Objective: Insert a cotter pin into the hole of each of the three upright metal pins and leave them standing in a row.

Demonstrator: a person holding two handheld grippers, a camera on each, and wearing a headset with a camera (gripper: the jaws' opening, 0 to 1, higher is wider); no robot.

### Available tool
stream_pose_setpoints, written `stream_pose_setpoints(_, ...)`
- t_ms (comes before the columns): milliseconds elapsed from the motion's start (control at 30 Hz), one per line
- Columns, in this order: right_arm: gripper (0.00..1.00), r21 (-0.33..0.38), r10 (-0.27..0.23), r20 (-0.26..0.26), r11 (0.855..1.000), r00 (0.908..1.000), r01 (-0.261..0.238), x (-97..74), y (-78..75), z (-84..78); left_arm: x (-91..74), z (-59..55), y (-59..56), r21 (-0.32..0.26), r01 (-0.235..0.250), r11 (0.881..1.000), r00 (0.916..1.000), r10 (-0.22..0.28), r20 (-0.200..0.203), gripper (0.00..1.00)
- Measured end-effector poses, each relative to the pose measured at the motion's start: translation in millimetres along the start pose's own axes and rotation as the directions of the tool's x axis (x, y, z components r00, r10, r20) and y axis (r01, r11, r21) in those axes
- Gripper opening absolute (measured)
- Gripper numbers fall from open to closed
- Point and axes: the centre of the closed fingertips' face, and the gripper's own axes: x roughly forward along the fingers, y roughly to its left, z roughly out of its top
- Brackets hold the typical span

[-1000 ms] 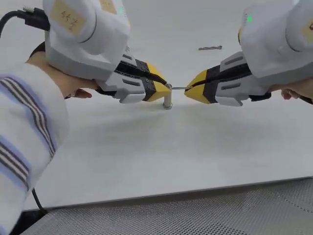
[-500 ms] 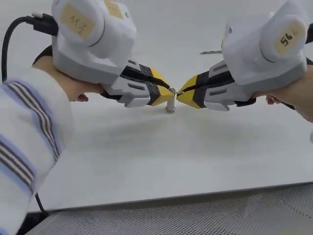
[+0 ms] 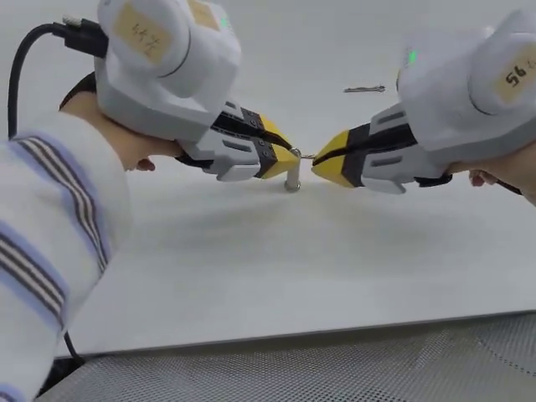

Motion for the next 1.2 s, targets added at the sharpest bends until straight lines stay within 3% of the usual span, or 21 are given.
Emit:
stream_pose_setpoints(267, 0.0, 0.019, -0.006, 0.03, 1.0, 0.9995, 0.005, 1.1, -1.5, 8.6, 0.4, 0.6, -2.3, -0.004, -0.003, 1.0, 1.0, 0.003, -0.008, 0.05)
stream_pose_setpoints(567, 0.0, 0.012, -0.016, 0.018, 1.0, 0.9997, 0.016, 3.6, -1.7, 6.9, 1.0, 1.8, -4.6, 0.0, -0.007, 1.0, 0.9999, 0.007, -0.01, 0.05)
stream_pose_setpoints(700, 0.08, 0.004, -0.024, 0.014, 1.0, 0.9996, 0.024, 2.1, -1.1, 3.6, -1.4, 6.3, -4.4, -0.041, -0.015, 0.999, 0.9994, 0.016, 0.029, 0.06)
stream_pose_setpoints(867, 0.12, 0.022, -0.023, 0.016, 1.0, 0.9996, 0.023, 3.9, 1.5, -1.4, -10.0, 8.2, -5.9, -0.056, -0.045, 0.997, 0.9971, 0.048, 0.06, 0.27)
stream_pose_setpoints(933, 0.13, 0.025, -0.02, 0.021, 1.0, 0.9996, 0.019, 7.6, 2.7, -5.0, -14.8, 6.4, -3.2, -0.078, -0.06, 0.995, 0.9943, 0.067, 0.084, 0.3)
stream_pose_setpoints(1000, 0.15, 0.032, -0.013, 0.031, 0.999, 0.9994, 0.012, 10.3, 3.7, -6.6, -14.6, 8.4, -7.7, -0.114, -0.054, 0.992, 0.9924, 0.066, 0.103, 0.33)
stream_pose_setpoints(1200, 0.17, 0.07, 0.005, 0.075, 0.998, 0.9972, -0.011, 14.7, 7.8, -5.2, -29.9, -3.4, -7.3, -0.183, -0.085, 0.979, 0.9822, 0.113, 0.15, 0.51)
